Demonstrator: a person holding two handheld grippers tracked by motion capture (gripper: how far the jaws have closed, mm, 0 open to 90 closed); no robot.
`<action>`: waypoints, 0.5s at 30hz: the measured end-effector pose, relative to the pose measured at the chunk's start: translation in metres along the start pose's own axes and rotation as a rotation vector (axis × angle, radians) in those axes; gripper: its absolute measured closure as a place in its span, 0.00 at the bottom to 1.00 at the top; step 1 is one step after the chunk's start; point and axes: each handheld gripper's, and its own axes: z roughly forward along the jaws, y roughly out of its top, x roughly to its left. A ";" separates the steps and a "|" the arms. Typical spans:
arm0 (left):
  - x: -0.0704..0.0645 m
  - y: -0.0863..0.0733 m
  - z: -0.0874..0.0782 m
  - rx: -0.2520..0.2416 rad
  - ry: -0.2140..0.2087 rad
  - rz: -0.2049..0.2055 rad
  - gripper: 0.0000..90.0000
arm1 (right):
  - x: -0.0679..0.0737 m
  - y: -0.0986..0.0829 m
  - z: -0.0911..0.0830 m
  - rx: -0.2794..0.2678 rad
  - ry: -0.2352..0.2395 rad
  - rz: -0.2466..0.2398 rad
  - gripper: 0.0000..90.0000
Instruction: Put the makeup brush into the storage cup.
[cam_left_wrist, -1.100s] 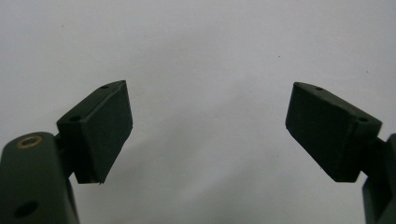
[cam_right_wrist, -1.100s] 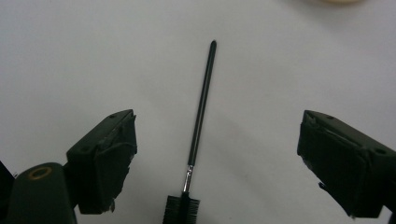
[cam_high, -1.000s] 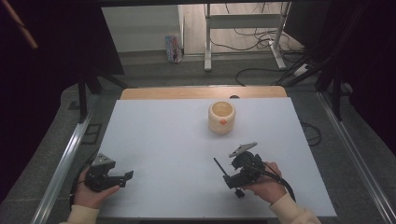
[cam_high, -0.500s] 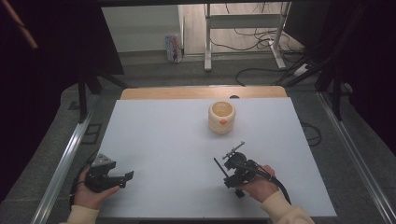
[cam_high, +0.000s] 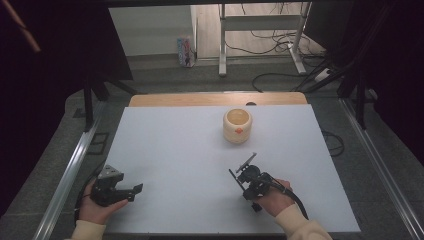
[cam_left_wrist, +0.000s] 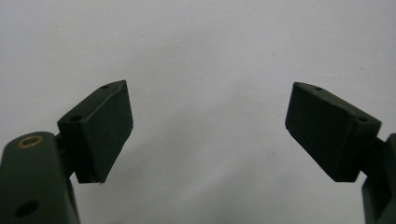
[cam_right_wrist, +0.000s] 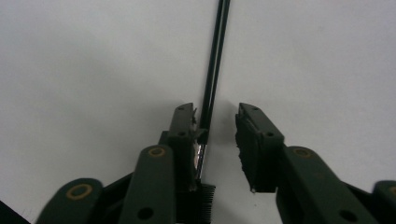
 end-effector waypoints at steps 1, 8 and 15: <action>0.000 0.000 0.000 0.000 0.000 -0.001 0.18 | 0.000 0.000 0.001 0.003 0.003 -0.001 0.80; 0.001 0.000 0.000 0.001 -0.001 0.000 0.18 | 0.003 0.001 0.004 0.028 0.007 -0.014 0.94; 0.001 0.000 0.000 0.002 0.000 0.000 0.18 | 0.001 0.003 0.004 0.038 0.024 -0.029 0.96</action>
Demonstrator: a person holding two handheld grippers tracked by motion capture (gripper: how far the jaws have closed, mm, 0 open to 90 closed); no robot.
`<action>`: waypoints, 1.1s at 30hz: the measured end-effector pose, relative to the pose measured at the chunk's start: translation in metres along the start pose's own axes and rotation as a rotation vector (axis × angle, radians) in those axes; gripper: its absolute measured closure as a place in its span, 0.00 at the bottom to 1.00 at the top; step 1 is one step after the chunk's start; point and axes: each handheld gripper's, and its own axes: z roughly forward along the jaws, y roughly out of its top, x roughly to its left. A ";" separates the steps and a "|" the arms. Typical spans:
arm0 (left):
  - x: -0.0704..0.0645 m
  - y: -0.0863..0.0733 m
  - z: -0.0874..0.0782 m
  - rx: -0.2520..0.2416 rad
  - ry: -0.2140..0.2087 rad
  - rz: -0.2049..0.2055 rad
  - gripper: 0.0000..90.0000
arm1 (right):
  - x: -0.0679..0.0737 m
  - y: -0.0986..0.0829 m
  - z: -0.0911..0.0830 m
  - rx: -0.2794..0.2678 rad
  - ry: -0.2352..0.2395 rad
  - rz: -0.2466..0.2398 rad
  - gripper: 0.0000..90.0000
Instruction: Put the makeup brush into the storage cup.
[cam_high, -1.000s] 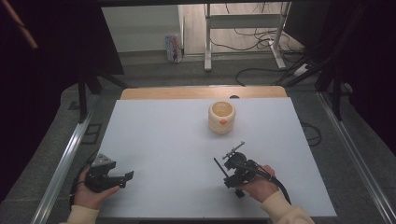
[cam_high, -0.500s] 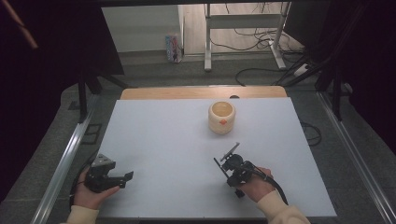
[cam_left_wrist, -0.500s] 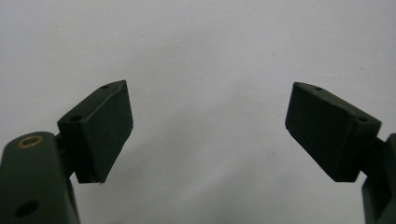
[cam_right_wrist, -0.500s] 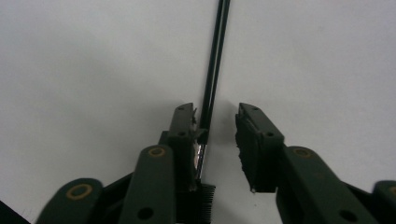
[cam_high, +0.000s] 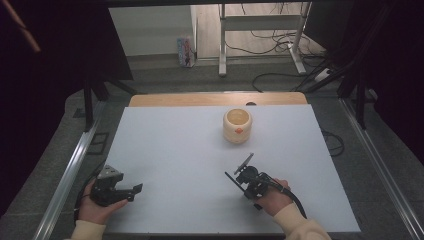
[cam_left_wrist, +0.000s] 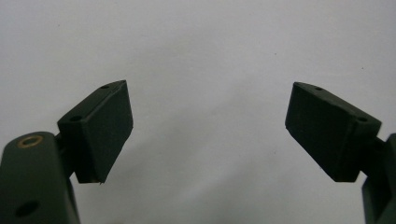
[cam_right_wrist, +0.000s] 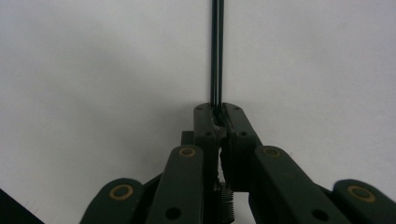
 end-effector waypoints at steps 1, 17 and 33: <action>0.000 0.000 0.000 0.000 0.000 0.000 0.18 | -0.001 0.000 0.000 0.000 0.007 -0.005 0.96; 0.000 0.000 0.000 0.003 0.010 -0.004 0.18 | -0.014 0.005 -0.023 -0.077 0.096 -0.031 0.96; -0.001 0.001 -0.001 -0.003 0.007 0.005 0.18 | -0.023 0.007 -0.039 -0.111 0.146 -0.051 0.96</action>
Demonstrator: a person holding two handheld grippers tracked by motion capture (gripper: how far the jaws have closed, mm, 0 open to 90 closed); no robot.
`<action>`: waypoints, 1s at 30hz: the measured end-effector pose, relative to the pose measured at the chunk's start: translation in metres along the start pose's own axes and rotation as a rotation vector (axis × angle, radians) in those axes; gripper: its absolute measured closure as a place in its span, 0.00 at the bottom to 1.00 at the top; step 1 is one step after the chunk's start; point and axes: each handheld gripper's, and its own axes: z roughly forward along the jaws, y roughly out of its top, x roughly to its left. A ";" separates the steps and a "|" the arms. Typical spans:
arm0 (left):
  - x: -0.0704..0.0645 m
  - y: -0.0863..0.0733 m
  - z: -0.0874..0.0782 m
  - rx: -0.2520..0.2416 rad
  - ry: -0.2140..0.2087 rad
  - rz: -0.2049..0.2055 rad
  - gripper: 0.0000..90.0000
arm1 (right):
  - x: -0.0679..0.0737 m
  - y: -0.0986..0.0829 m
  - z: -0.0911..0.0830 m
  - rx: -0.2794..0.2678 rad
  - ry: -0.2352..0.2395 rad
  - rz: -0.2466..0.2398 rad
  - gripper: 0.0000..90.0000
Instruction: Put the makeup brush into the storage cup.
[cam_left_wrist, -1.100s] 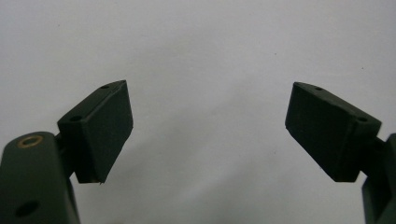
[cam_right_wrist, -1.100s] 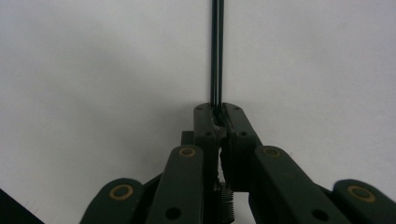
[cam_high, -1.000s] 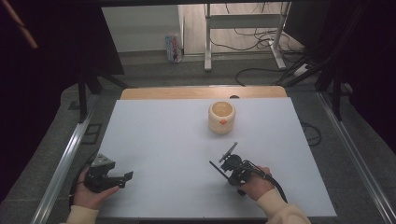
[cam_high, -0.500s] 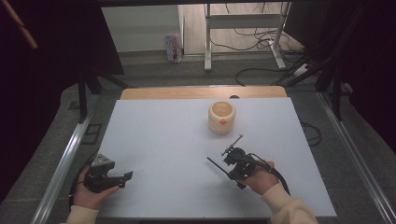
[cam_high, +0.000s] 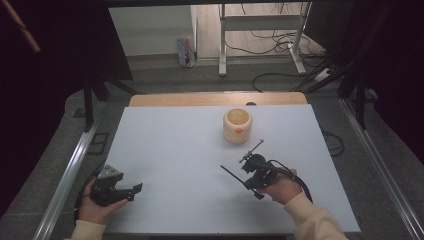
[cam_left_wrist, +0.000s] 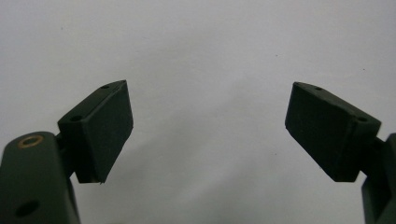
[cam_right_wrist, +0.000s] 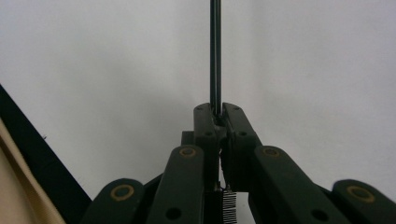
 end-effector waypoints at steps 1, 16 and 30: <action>0.000 0.000 0.000 0.000 0.000 0.000 0.18 | 0.000 0.000 -0.002 -0.002 -0.002 -0.004 0.96; -0.002 0.000 0.001 0.000 0.004 0.006 0.19 | -0.003 0.005 -0.024 -0.056 -0.007 -0.051 0.96; -0.017 0.009 -0.001 -0.007 0.024 0.117 0.23 | -0.002 0.007 -0.022 -0.057 0.014 -0.100 0.96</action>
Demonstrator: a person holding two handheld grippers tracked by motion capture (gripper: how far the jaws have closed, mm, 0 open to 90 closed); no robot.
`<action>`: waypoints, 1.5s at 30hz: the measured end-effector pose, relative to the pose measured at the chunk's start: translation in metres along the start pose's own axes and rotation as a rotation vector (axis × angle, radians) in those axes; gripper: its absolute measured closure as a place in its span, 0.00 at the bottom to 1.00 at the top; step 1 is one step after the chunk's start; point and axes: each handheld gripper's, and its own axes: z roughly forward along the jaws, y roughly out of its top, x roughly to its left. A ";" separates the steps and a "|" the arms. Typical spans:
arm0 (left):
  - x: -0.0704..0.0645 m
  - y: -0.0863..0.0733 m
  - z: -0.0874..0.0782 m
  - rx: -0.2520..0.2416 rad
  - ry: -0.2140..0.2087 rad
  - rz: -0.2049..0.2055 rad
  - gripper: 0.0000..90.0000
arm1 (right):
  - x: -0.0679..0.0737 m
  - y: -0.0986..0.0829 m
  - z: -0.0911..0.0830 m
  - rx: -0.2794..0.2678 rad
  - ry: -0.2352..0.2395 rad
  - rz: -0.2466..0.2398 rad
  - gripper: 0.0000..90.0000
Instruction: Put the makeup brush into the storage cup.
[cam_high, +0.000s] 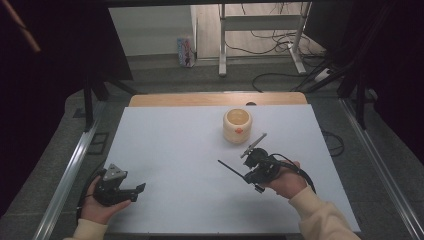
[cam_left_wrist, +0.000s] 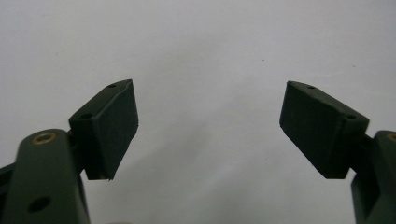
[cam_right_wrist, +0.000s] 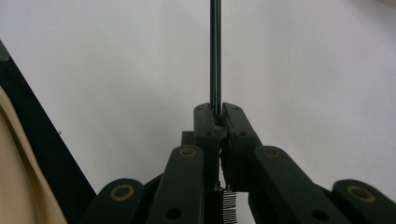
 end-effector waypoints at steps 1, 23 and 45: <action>-0.002 0.002 0.000 0.001 0.002 0.014 0.24 | 0.000 0.000 0.000 0.000 -0.001 -0.003 0.96; -0.036 0.042 0.008 0.019 -0.037 0.248 0.28 | -0.002 0.009 0.001 0.012 0.021 -0.061 0.96; -0.056 0.058 0.023 0.048 -0.059 0.340 0.29 | 0.002 0.015 0.002 0.023 0.032 -0.111 0.96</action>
